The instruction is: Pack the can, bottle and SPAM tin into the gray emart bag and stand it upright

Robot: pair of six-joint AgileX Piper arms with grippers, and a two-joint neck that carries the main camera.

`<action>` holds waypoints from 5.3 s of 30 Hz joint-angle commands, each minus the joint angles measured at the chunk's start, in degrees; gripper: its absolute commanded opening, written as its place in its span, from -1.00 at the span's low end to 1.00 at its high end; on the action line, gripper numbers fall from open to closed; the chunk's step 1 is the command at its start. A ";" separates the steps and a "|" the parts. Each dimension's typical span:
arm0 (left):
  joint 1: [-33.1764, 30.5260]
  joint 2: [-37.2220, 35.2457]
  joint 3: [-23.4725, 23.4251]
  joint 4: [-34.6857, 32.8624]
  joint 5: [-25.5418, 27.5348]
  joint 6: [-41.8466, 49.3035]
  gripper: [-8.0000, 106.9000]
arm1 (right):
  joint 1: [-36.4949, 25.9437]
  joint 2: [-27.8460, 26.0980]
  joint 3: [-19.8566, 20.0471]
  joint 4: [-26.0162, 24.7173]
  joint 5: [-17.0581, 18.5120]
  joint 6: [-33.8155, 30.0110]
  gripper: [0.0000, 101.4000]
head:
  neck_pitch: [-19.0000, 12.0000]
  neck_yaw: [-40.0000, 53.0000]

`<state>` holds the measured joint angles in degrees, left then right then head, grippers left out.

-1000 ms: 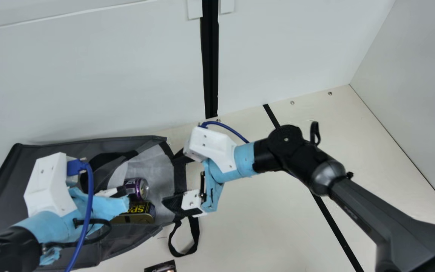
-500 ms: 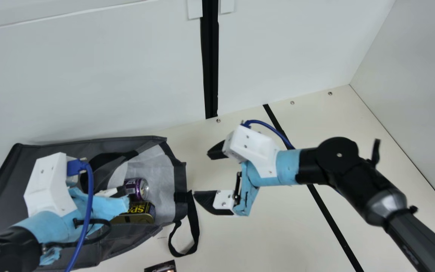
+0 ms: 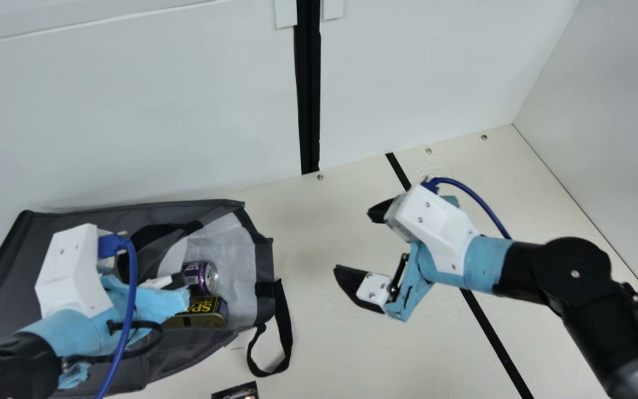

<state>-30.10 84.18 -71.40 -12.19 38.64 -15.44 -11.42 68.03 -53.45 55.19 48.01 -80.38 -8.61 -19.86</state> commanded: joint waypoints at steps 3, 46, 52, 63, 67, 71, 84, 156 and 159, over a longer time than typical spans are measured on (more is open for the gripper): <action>0.00 0.00 0.00 0.00 0.00 0.00 -1.00 | -2.64 -4.37 1.04 -3.94 -1.12 4.12 0.87 | -1.39 -0.14; 0.00 0.00 0.00 0.00 0.00 0.00 -1.00 | -29.31 -17.92 -11.59 -39.32 8.07 44.28 0.87 | -1.39 -0.14; 0.00 0.00 0.00 0.00 0.00 0.00 -1.00 | -29.73 -17.77 -14.01 -44.26 8.66 52.30 0.87 | -1.39 -0.14; 0.00 0.00 0.00 0.00 0.00 0.00 -1.00 | -29.10 -17.47 -18.60 -52.46 10.69 67.82 0.87 | -1.39 -0.14; 0.00 0.00 0.00 0.00 0.00 0.00 -1.00 | -27.85 -17.37 -20.16 -55.51 12.06 72.45 0.87 | -1.39 -0.14; 0.00 0.00 0.00 0.00 0.00 0.00 -1.00 | -26.27 -17.35 -21.51 -58.39 13.33 76.41 0.87 | -1.39 -0.14; 0.00 0.00 0.00 0.00 0.00 0.00 -1.00 | -20.27 -17.84 -23.16 -63.90 16.03 83.66 0.87 | -1.39 -0.14; 0.00 0.00 0.00 0.00 0.00 0.00 -1.00 | -20.63 -4.35 -3.68 -19.51 9.89 29.15 0.87 | -1.39 -0.14; 0.00 0.00 0.00 0.00 0.00 0.00 -1.00 | -19.42 -3.06 -2.93 -18.31 8.88 27.49 0.87 | -1.39 -0.14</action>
<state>-30.10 84.18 -71.40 -12.19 38.64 -15.44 -31.10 64.61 -56.55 36.49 57.01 -52.31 -8.70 -19.95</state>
